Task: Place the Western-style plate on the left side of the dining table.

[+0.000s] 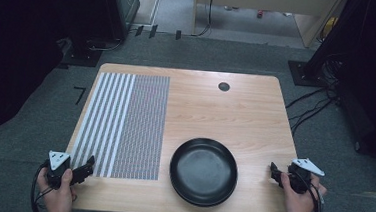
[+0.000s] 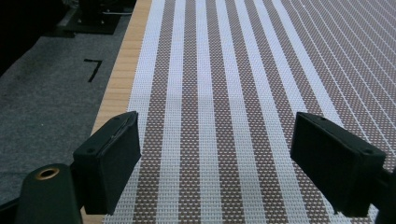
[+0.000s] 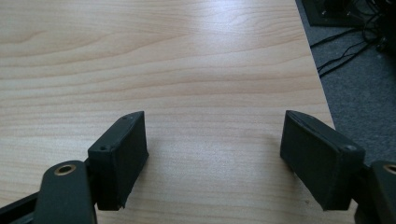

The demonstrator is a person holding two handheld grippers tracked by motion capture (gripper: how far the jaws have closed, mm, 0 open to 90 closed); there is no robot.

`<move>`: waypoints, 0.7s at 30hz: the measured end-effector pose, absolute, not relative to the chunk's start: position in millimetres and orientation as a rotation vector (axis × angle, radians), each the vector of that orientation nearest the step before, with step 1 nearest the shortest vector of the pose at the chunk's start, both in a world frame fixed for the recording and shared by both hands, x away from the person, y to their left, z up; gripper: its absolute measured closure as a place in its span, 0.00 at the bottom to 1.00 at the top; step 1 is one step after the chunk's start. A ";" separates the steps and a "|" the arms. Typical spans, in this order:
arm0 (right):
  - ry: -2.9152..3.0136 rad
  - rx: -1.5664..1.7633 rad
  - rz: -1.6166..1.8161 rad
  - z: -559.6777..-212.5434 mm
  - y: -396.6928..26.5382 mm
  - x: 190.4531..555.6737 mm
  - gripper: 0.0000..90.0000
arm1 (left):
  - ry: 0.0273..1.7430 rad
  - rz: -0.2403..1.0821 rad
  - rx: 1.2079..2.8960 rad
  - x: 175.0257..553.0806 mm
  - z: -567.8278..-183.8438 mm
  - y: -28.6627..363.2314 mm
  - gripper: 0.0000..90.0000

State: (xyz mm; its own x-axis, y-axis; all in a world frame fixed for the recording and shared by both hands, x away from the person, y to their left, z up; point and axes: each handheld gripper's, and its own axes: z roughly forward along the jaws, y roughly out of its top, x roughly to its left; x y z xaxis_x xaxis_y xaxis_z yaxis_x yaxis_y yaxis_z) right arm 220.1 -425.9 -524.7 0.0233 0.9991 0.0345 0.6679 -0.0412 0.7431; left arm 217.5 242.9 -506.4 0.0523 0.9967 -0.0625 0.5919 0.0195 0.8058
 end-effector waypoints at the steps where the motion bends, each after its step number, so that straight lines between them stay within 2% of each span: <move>1: 1.704 1.759 0.791 -524.8 -425.5 220.0 0.25 | 1.618 0.755 1.649 217.3 -506.0 243.4 0.17; 14: 1.714 1.754 0.792 -524.9 -425.2 220.5 0.22 | 1.583 0.738 1.626 216.4 -501.2 237.4 0.17; 17: 1.721 1.760 0.785 -525.3 -424.7 221.8 0.16 | 1.560 0.731 1.624 216.4 -498.1 233.1 0.17; 21: 1.715 1.765 0.782 -525.2 -423.8 221.9 0.16 | 1.547 0.731 1.617 215.6 -495.3 229.7 0.17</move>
